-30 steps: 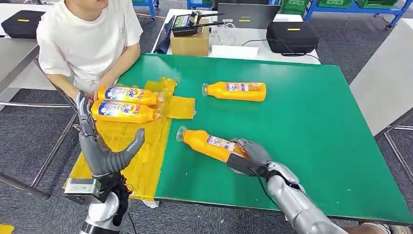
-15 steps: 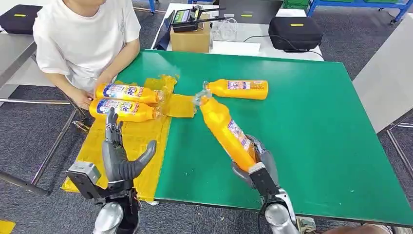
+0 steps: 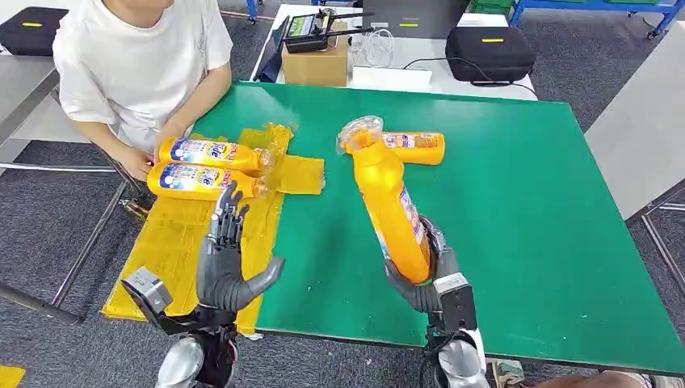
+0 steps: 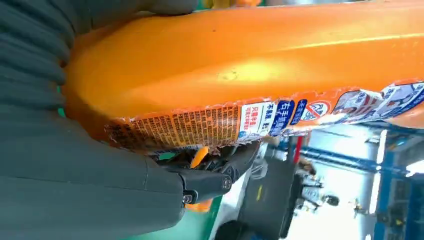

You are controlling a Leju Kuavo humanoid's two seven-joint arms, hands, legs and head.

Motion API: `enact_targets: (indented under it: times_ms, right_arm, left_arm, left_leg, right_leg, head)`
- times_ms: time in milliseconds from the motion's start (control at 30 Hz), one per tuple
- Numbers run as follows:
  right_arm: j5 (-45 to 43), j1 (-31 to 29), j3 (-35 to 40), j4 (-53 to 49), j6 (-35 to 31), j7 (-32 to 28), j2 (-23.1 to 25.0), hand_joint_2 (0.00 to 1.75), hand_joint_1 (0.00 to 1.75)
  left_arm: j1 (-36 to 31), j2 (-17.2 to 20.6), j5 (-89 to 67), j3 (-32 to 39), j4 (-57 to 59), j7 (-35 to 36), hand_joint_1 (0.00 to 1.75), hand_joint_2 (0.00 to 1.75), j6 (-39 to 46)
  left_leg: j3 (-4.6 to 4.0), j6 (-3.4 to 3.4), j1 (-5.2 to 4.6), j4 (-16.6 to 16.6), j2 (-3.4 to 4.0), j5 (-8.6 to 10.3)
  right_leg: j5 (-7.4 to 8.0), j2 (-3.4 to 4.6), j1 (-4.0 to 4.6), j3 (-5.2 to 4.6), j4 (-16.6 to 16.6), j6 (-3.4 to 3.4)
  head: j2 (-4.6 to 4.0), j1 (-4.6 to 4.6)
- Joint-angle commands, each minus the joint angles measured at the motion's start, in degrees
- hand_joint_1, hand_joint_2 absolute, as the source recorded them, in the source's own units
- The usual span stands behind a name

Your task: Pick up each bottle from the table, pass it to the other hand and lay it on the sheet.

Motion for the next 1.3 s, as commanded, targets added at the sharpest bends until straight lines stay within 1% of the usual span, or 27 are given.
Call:
enact_targets:
  times_ms: [33, 100, 133, 167, 200, 233, 267, 300, 333, 433, 500, 533, 700, 733, 767, 833, 900, 933, 967, 1000, 1033, 1100, 1167, 1300]
  right_arm:
    - [11.0, -3.3, 9.0, 3.0, -6.7, -3.0, -1.3, 1.75, 1.75]
    - [10.1, -2.9, 11.0, 2.8, -5.4, -4.1, -0.7, 1.75, 1.75]
    - [12.3, -3.4, 13.6, 3.0, -5.7, -5.4, -1.3, 1.75, 1.75]
    - [12.9, -3.8, 15.0, 3.4, -5.9, -5.8, -1.4, 1.75, 1.75]
    - [12.9, -4.3, 16.5, 3.9, -5.8, -6.4, -1.4, 1.75, 1.75]
    - [12.8, -4.6, 17.2, 4.2, -5.7, -6.7, -1.4, 1.75, 1.75]
    - [14.4, -5.5, 18.6, 5.0, -6.9, -6.7, -1.4, 1.75, 1.75]
    - [19.3, -6.4, 19.9, 6.3, -10.7, -5.0, -1.6, 1.75, 1.75]
    - [22.3, -7.5, 21.3, 7.8, -13.1, -4.3, -1.6, 1.75, 1.75]
    - [21.8, -7.8, 21.5, 8.0, -13.0, -4.4, -1.4, 1.75, 1.75]
    - [20.9, -7.8, 21.4, 8.1, -12.6, -4.4, -1.4, 1.75, 1.75]
    - [20.4, -8.1, 22.2, 8.2, -12.0, -4.7, -1.6, 1.75, 1.75]
    - [20.8, -8.7, 23.1, 9.2, -12.6, -4.2, -1.3, 1.75, 1.75]
    - [21.0, -9.1, 23.8, 10.3, -13.0, -4.1, -1.1, 1.75, 1.75]
    - [20.9, -9.2, 24.0, 10.8, -12.9, -3.7, -1.1, 1.75, 1.75]
    - [21.1, -9.5, 24.5, 12.3, -12.4, -2.8, -1.1, 1.75, 1.75]
    - [21.1, -9.7, 24.5, 13.3, -12.3, -2.6, -0.9, 1.75, 1.75]
    - [20.8, -9.7, 24.4, 13.5, -12.1, -2.7, -0.7, 1.75, 1.75]
    - [20.6, -9.6, 24.5, 13.7, -11.8, -2.7, -0.6, 1.75, 1.69]
    - [20.6, -9.6, 24.6, 13.7, -11.7, -2.7, -0.7, 1.75, 0.44]
    - [20.0, -9.4, 24.8, 14.2, -10.8, -2.6, -0.3, 1.75, 0.0]
    - [19.5, -9.2, 24.8, 14.6, -10.4, -2.4, 0.1, 1.75, 0.0]
    - [22.8, -9.5, 25.5, 15.2, -14.0, -1.1, 0.1, 1.75, 0.0]
    - [22.8, -9.6, 25.5, 15.2, -14.0, -1.1, 0.1, 1.75, 0.0]
  left_arm:
    - [-3.0, 1.8, 2.4, -0.8, 5.2, 2.4, 0.0, 1.75, -3.6]
    - [-3.8, 1.7, 4.0, -1.0, 6.0, 4.0, 0.0, 1.75, -4.8]
    - [-4.4, 2.0, 4.5, -1.8, 6.5, 4.2, 0.0, 1.75, -6.0]
    - [-4.8, 2.2, 4.8, -2.6, 6.9, 4.5, 0.0, 1.75, -7.1]
    - [-5.2, 2.4, 4.9, -3.5, 7.2, 4.5, 0.0, 1.75, -8.2]
    - [-5.5, 2.5, 5.0, -3.9, 7.3, 4.4, 0.0, 1.75, -8.7]
    - [-5.8, 2.6, 5.3, -4.5, 7.6, 4.6, 0.0, 1.75, -9.4]
    - [-6.0, 2.5, 5.5, -4.7, 7.8, 5.0, 0.0, 1.75, -9.6]
    - [-6.1, 2.6, 5.8, -4.8, 7.8, 5.5, 0.0, 1.75, -9.8]
    - [-6.2, 2.7, 6.1, -4.9, 7.8, 5.6, 0.0, 1.75, -10.2]
    - [-6.2, 2.8, 6.5, -4.9, 7.7, 5.8, 0.0, 1.75, -10.4]
    - [-6.2, 3.0, 7.4, -5.1, 7.6, 6.3, 0.0, 1.75, -11.4]
    - [-6.1, 3.1, 8.1, -5.5, 7.0, 6.3, 0.0, 1.75, -12.4]
    - [-6.0, 3.1, 8.5, -5.8, 6.2, 6.0, 0.0, 1.75, -12.8]
    - [-5.7, 3.0, 8.7, -6.0, 5.4, 5.6, 0.0, 1.75, -12.9]
    - [-5.0, 3.9, 7.6, -7.3, 2.8, 4.6, 0.0, 1.75, -13.4]
    - [-4.8, 4.4, 6.5, -8.0, 1.8, 4.3, 0.0, 1.75, -13.4]
    - [-4.9, 4.2, 6.4, -7.9, 2.0, 4.3, 0.0, 1.75, -13.1]
    - [-5.1, 3.9, 6.8, -7.6, 2.6, 4.6, 0.42, 1.75, -12.9]
    - [-5.2, 3.8, 7.1, -7.5, 2.8, 4.6, 1.75, 1.75, -13.0]
    - [-5.4, 3.7, 9.0, -7.3, 3.4, 4.3, 1.75, 1.75, -14.4]
    - [-5.3, 3.7, 9.3, -7.3, 3.2, 4.1, 1.75, 1.75, -15.0]
    - [-5.0, 4.0, 10.3, -7.9, 2.3, 3.5, 1.75, 1.75, -17.3]
    - [-4.8, 3.9, 10.3, -8.0, 2.2, 3.5, 1.75, 1.75, -17.3]
  left_leg:
    - [0.11, 0.17, 0.01, -0.1, -0.04, 0.02]
    - [0.05, 0.1, -0.01, -0.1, -0.08, 0.03]
    - [0.06, 0.16, 0.01, -0.1, -0.16, 0.05]
    - [0.03, 0.12, 0.01, -0.1, -0.1, 0.02]
    - [0.08, 0.18, 0.03, -0.1, -0.07, 0.03]
    - [0.05, 0.12, -0.01, -0.1, -0.06, 0.03]
    - [0.07, 0.17, 0.02, -0.1, -0.12, 0.05]
    - [0.05, 0.14, 0.01, -0.1, -0.09, 0.03]
    - [0.05, 0.1, 0.0, -0.1, -0.04, 0.02]
    - [0.11, 0.17, 0.02, -0.1, -0.06, 0.05]
    - [0.08, 0.13, 0.0, -0.1, -0.09, 0.03]
    - [0.11, 0.18, 0.01, -0.1, -0.12, 0.05]
    - [0.06, 0.12, 0.0, -0.1, -0.07, 0.02]
    - [0.09, 0.17, 0.02, -0.1, -0.11, 0.03]
    - [0.07, 0.13, 0.02, -0.1, -0.13, 0.03]
    - [0.08, 0.17, 0.01, -0.1, -0.11, 0.03]
    - [0.03, 0.1, 0.0, -0.1, -0.08, 0.01]
    - [0.05, 0.15, 0.04, -0.1, -0.11, 0.02]
    - [0.05, 0.12, 0.01, -0.1, -0.1, 0.01]
    - [0.07, 0.18, 0.02, -0.1, -0.16, 0.03]
    - [0.07, 0.15, 0.02, -0.1, -0.14, 0.02]
    - [0.09, 0.15, 0.02, -0.1, -0.13, 0.02]
    - [0.03, 0.1, 0.0, -0.1, -0.12, 0.01]
    - [0.06, 0.15, 0.03, -0.1, -0.15, 0.02]
  right_leg:
    - [0.03, -0.01, 0.07, 0.09, -0.1, -0.28]
    - [0.01, -0.06, 0.02, 0.03, -0.1, -0.15]
    - [0.04, -0.13, 0.07, 0.07, -0.1, -0.26]
    - [0.03, -0.08, 0.06, 0.03, -0.1, -0.19]
    - [0.05, -0.05, 0.09, 0.06, -0.1, -0.28]
    - [0.03, -0.06, 0.03, 0.02, -0.1, -0.19]
    - [0.05, -0.1, 0.08, 0.07, -0.1, -0.29]
    - [0.04, -0.08, 0.06, 0.04, -0.1, -0.22]
    - [0.03, -0.03, 0.04, 0.02, -0.1, -0.16]
    - [0.07, -0.04, 0.08, 0.1, -0.2, -0.27]
    - [0.03, -0.08, 0.04, 0.07, -0.1, -0.18]
    - [0.04, -0.11, 0.07, 0.12, -0.2, -0.26]
    - [0.02, -0.07, 0.04, 0.06, -0.1, -0.19]
    - [0.04, -0.09, 0.08, 0.1, -0.2, -0.27]
    - [0.02, -0.12, 0.06, 0.09, -0.1, -0.2]
    - [0.03, -0.09, 0.07, 0.08, -0.1, -0.25]
    - [0.01, -0.08, 0.03, 0.03, -0.1, -0.15]
    - [0.02, -0.1, 0.09, 0.07, -0.1, -0.23]
    - [0.01, -0.09, 0.05, 0.05, -0.1, -0.17]
    - [0.02, -0.14, 0.08, 0.1, -0.1, -0.26]
    - [0.02, -0.12, 0.07, 0.09, -0.1, -0.21]
    - [0.01, -0.12, 0.07, 0.1, -0.1, -0.21]
    - [-0.01, -0.11, 0.03, 0.04, -0.1, -0.15]
    - [0.01, -0.13, 0.08, 0.09, -0.1, -0.25]
  head:
    - [0.0, -0.02]
    - [0.0, -0.02]
    - [0.0, -0.02]
    - [0.0, 0.02]
    - [0.0, -0.02]
    - [0.0, -0.02]
    - [0.0, 0.0]
    - [0.0, 0.0]
    - [0.0, -0.02]
    - [0.0, -0.04]
    - [0.0, -0.02]
    - [0.0, 0.0]
    - [0.0, -0.04]
    - [0.0, 0.02]
    - [0.0, 0.0]
    - [0.0, -0.02]
    - [0.0, 0.0]
    - [0.02, 0.0]
    - [0.0, 0.0]
    - [0.0, 0.0]
    - [0.0, 0.0]
    - [0.0, 0.0]
    - [0.0, 0.02]
    - [0.0, 0.0]
